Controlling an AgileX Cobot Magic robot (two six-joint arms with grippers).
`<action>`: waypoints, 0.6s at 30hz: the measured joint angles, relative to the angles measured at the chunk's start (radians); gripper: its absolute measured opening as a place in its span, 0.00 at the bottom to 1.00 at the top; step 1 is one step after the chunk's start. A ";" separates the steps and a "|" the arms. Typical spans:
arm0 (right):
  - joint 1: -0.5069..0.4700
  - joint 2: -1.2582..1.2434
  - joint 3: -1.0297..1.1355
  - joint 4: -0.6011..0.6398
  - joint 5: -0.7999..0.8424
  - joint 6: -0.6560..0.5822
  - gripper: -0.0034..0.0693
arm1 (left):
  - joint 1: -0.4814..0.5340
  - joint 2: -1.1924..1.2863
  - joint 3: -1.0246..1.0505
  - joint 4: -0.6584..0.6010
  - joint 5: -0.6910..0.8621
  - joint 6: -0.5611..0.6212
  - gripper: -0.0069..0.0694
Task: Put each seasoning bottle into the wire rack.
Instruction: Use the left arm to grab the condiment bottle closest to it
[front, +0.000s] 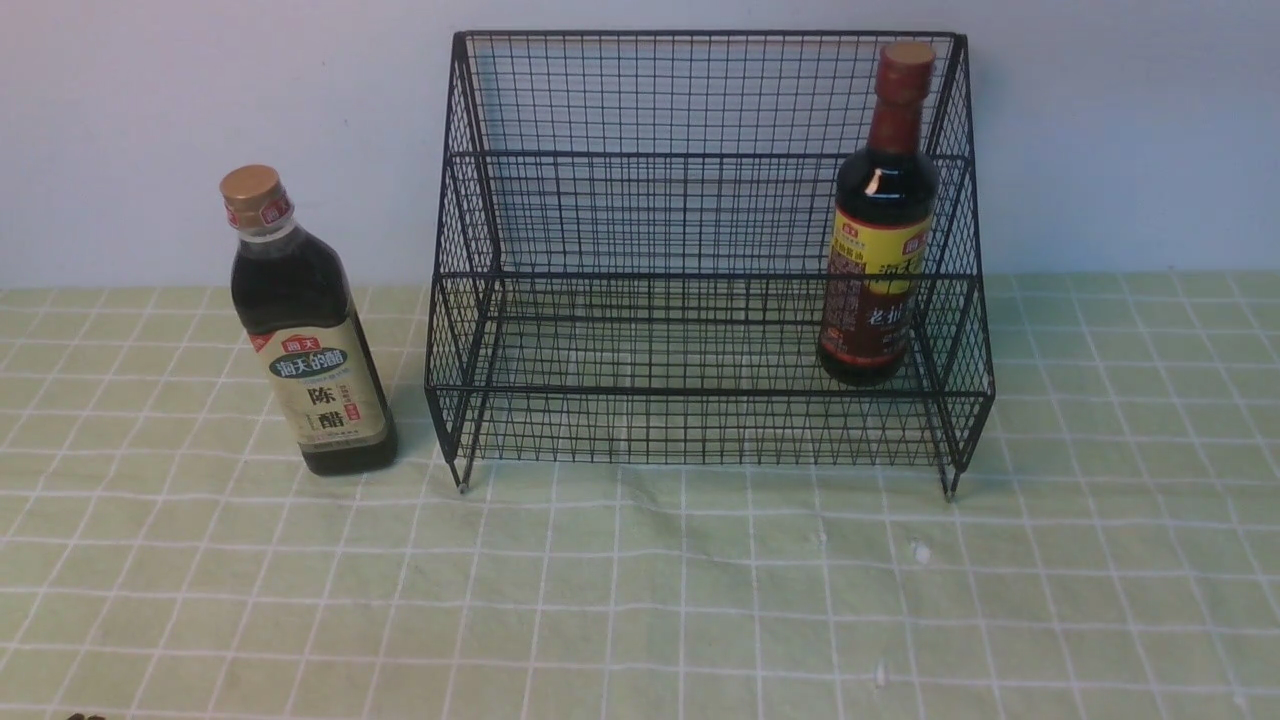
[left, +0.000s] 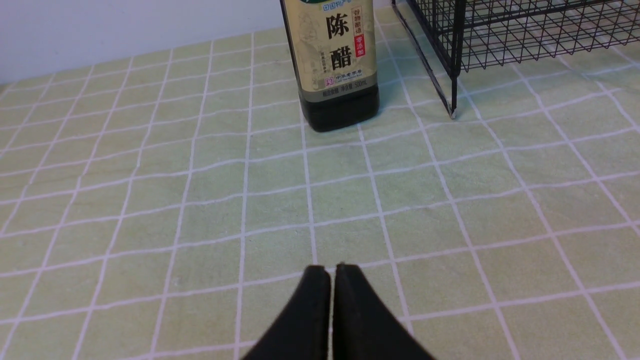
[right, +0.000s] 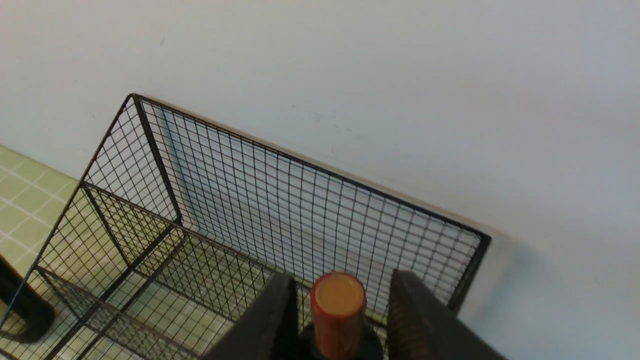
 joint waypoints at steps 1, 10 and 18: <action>0.000 -0.026 0.000 -0.023 0.027 0.041 0.27 | 0.000 0.000 0.000 0.000 0.000 0.000 0.08; 0.000 -0.330 0.003 -0.238 0.222 0.268 0.03 | 0.000 0.000 0.000 0.000 0.000 0.000 0.08; 0.000 -0.665 0.310 -0.260 0.189 0.351 0.03 | 0.000 0.000 0.000 0.000 0.000 0.000 0.08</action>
